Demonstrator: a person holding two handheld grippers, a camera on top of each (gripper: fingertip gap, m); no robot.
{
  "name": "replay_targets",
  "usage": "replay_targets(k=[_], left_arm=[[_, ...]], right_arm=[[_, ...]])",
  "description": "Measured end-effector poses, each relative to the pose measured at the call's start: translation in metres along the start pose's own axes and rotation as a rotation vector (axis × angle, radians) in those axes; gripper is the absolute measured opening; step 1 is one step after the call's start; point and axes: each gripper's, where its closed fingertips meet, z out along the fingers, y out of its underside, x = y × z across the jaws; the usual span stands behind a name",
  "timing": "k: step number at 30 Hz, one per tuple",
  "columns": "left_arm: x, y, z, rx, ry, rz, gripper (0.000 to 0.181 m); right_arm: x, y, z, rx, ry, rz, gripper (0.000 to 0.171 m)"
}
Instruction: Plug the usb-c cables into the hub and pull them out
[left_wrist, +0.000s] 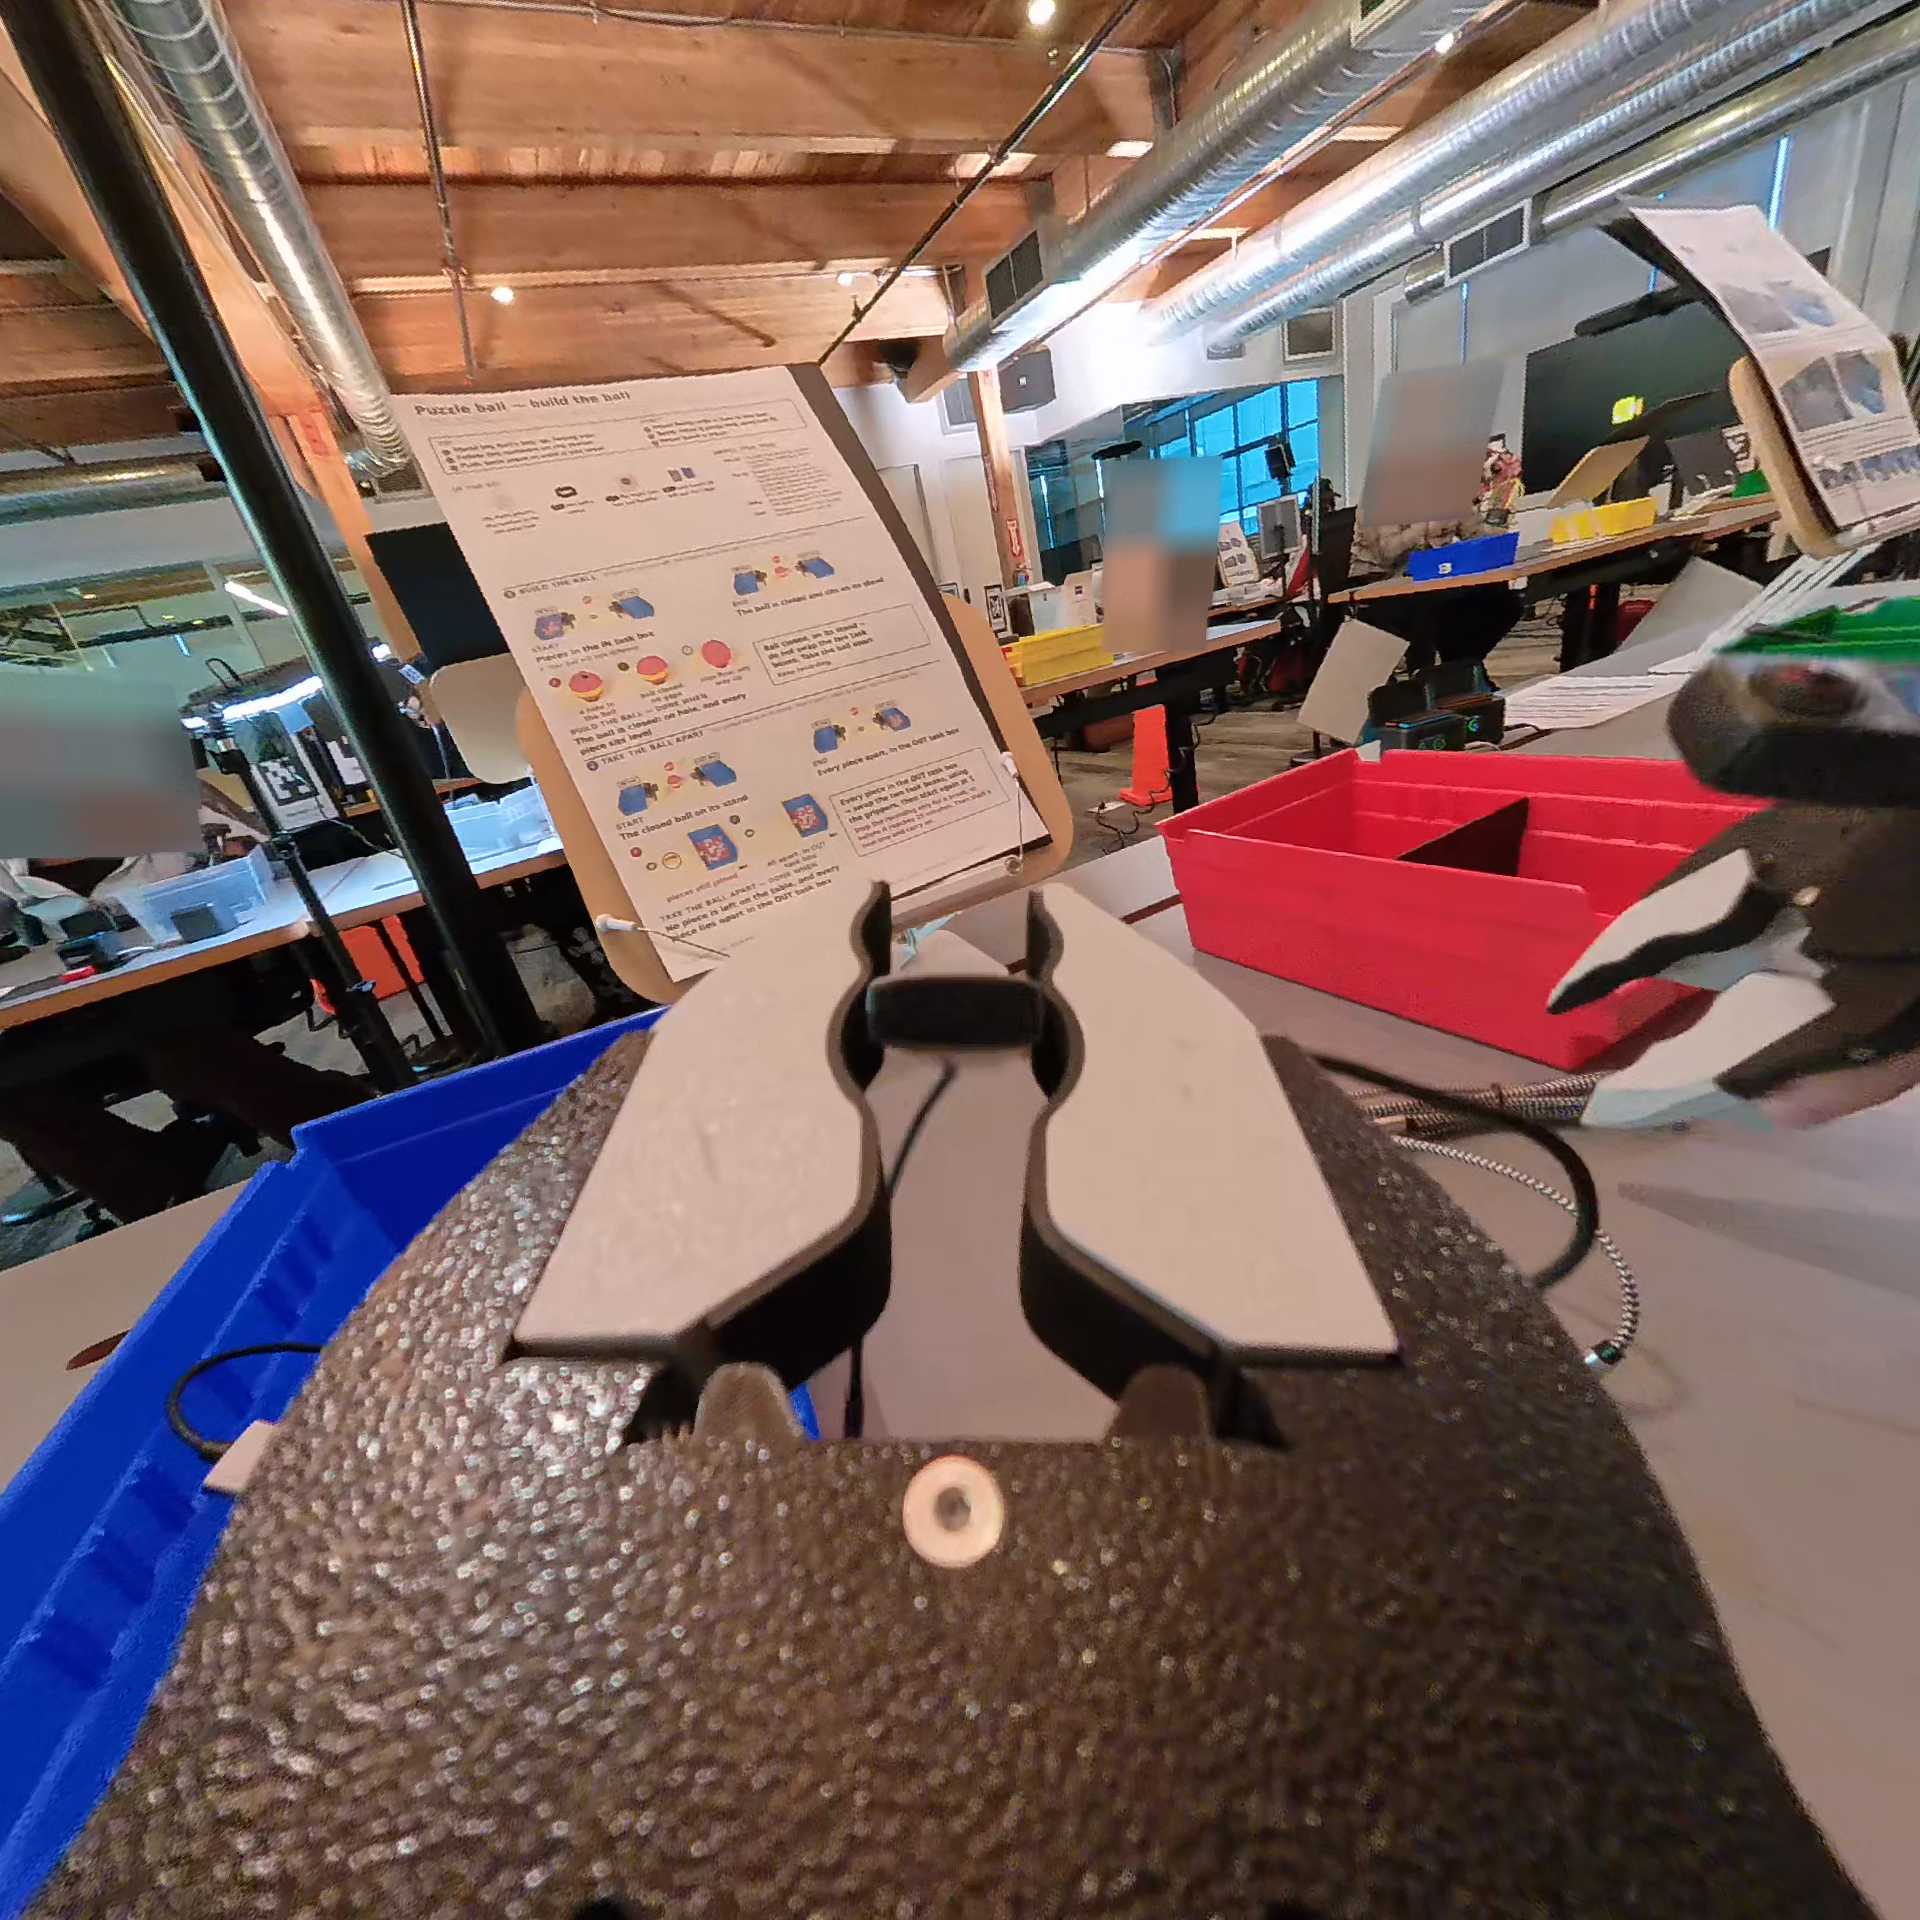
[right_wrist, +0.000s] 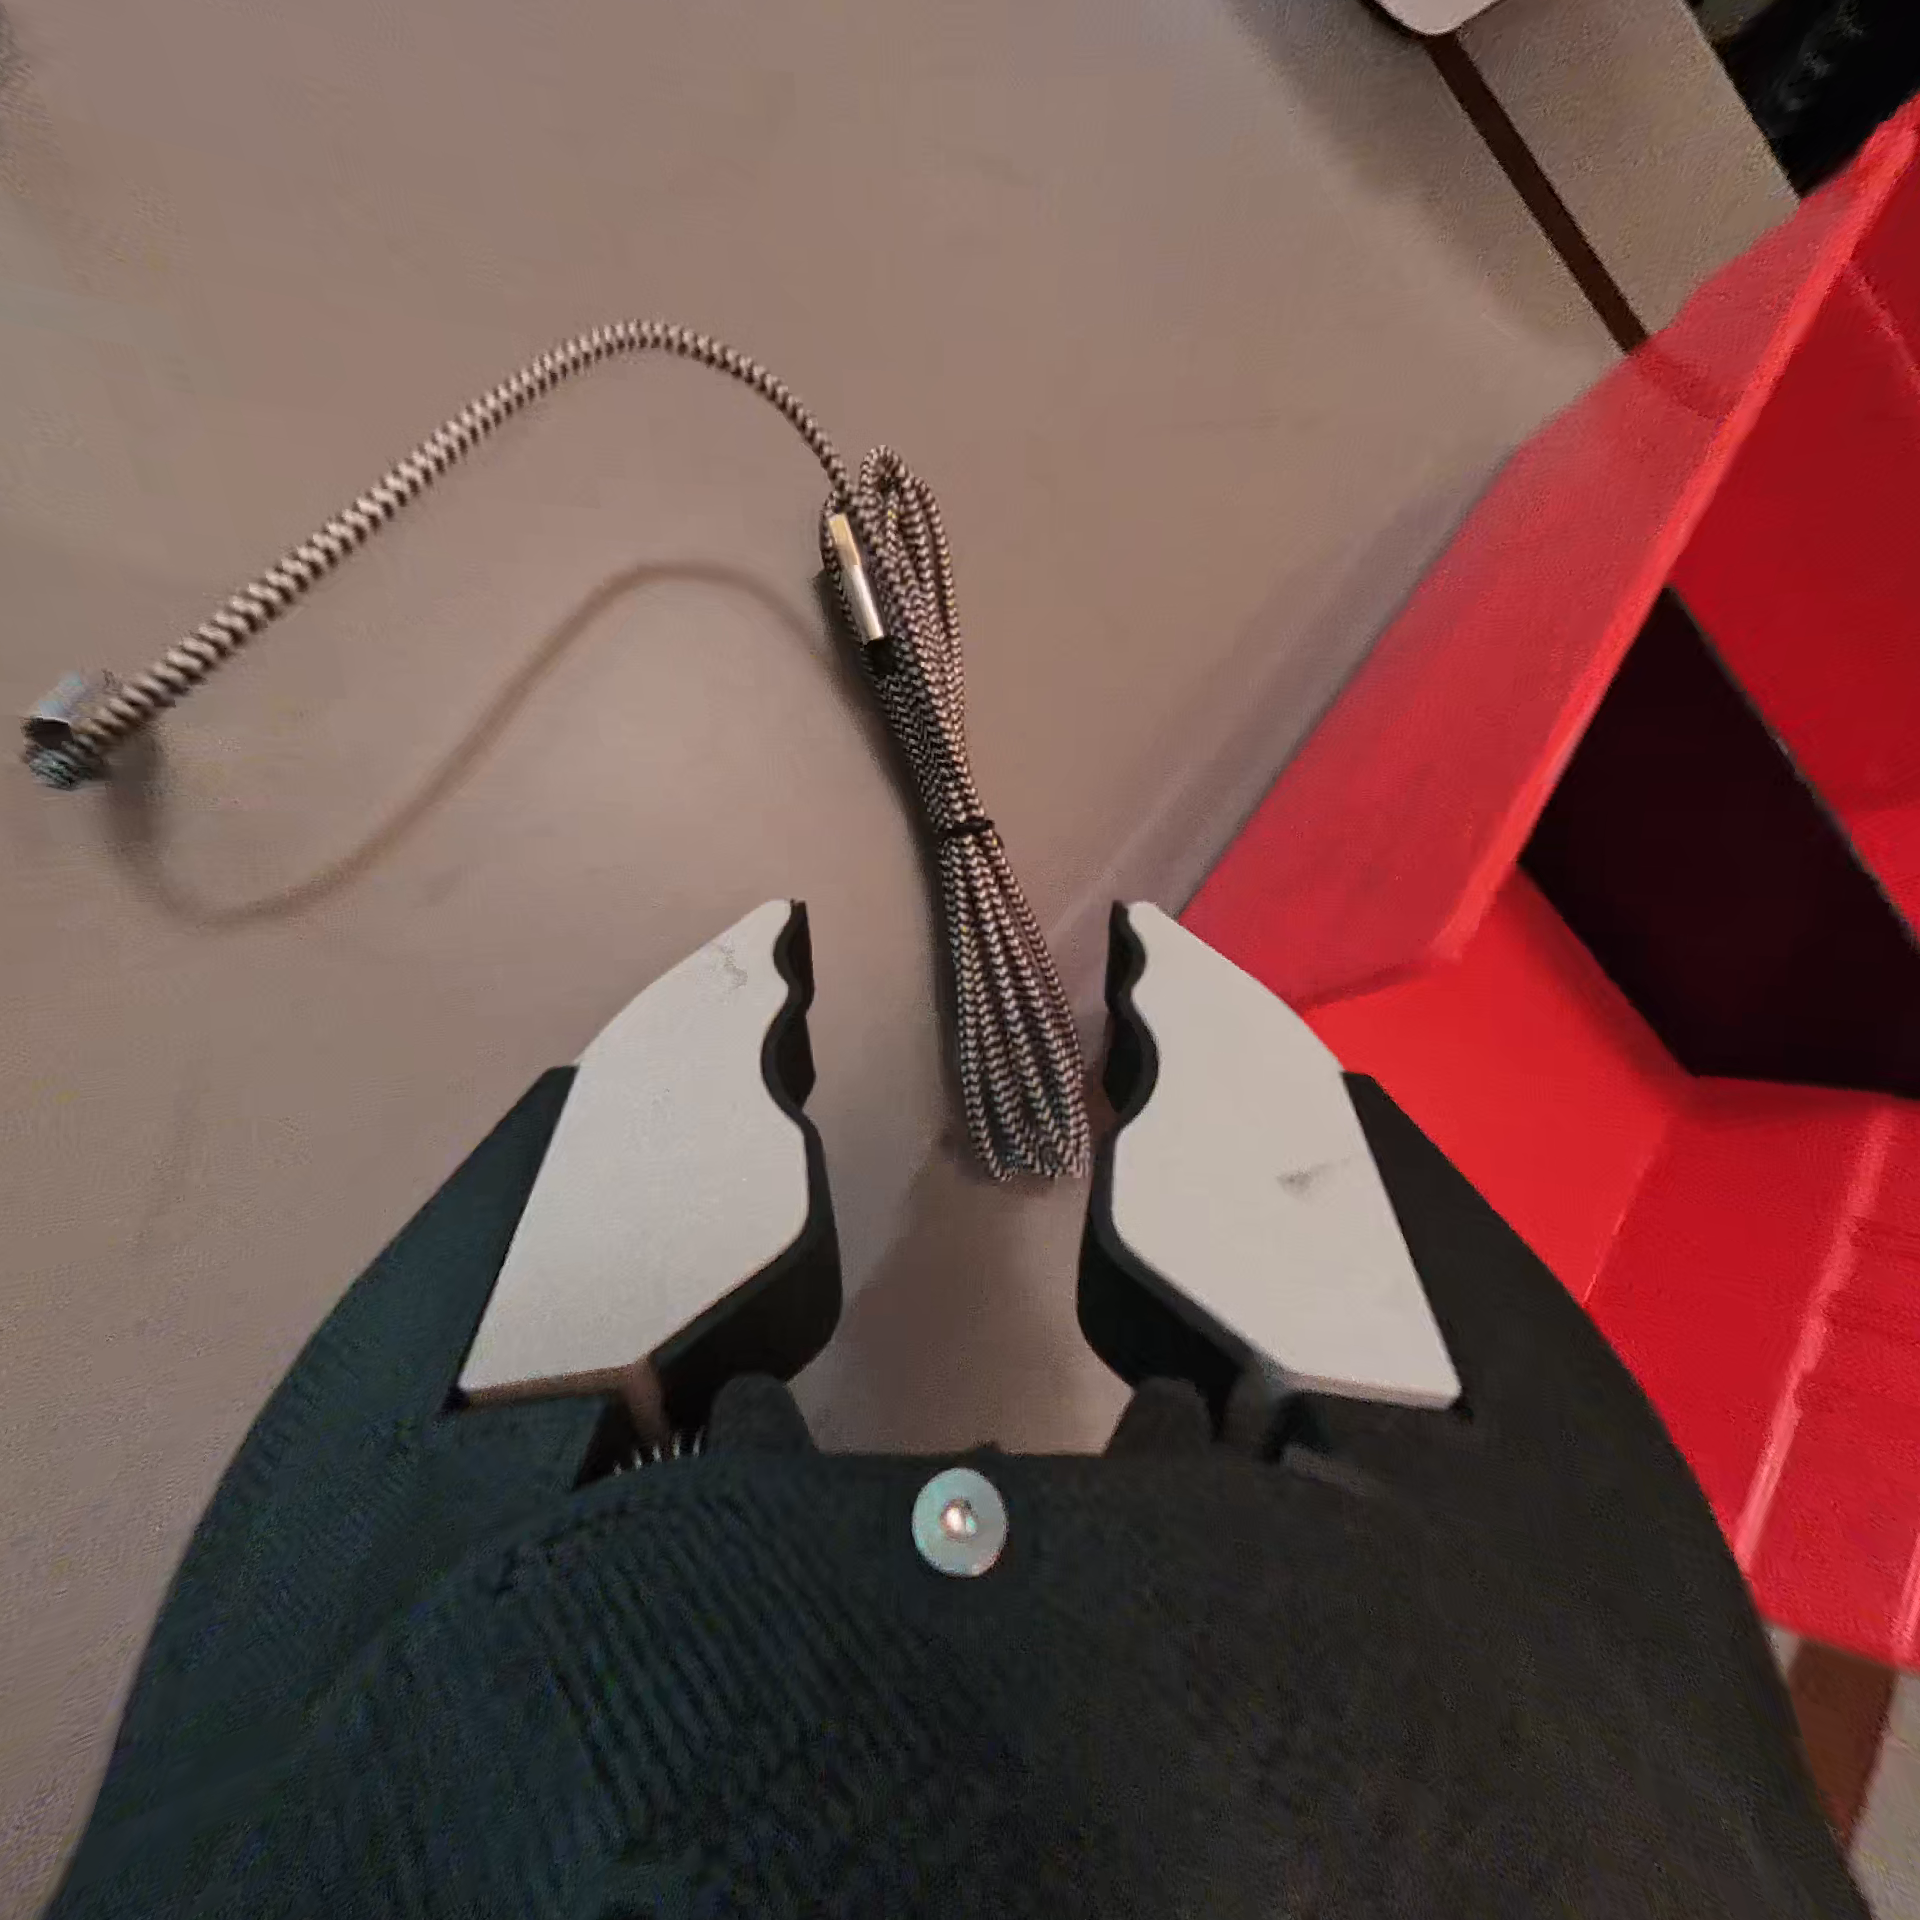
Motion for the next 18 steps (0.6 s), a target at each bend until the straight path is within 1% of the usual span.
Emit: replay_targets(k=[1,5,7,9,10,12,14,18], left_arm=[[0.000,0.000,0.000,0.003,0.003,-0.006,0.024],[0.003,0.002,0.001,-0.006,0.033,-0.015,0.024],[0.010,0.008,0.003,-0.056,0.065,0.018,0.025],[0.020,0.011,0.006,-0.086,0.115,0.070,0.025],[0.026,0.013,0.007,-0.106,0.142,0.088,0.024],[0.033,0.017,0.008,-0.136,0.174,0.116,0.025],[0.039,0.019,0.009,-0.146,0.199,0.127,0.025],[0.041,0.020,0.009,-0.155,0.210,0.124,0.024]], right_arm=[[-0.002,0.000,0.006,0.002,0.004,-0.036,0.055],[0.001,-0.002,0.026,-0.023,0.044,-0.064,0.052],[0.001,-0.005,0.034,-0.026,0.042,-0.068,0.042],[-0.002,0.002,0.042,-0.092,0.027,-0.103,0.033],[-0.001,0.004,0.044,-0.114,0.049,-0.139,0.022],[0.001,0.003,0.046,-0.107,0.102,-0.199,0.020],[0.002,0.002,0.048,-0.096,0.126,-0.182,0.017],[0.001,0.002,0.048,-0.061,0.081,-0.133,0.014]])
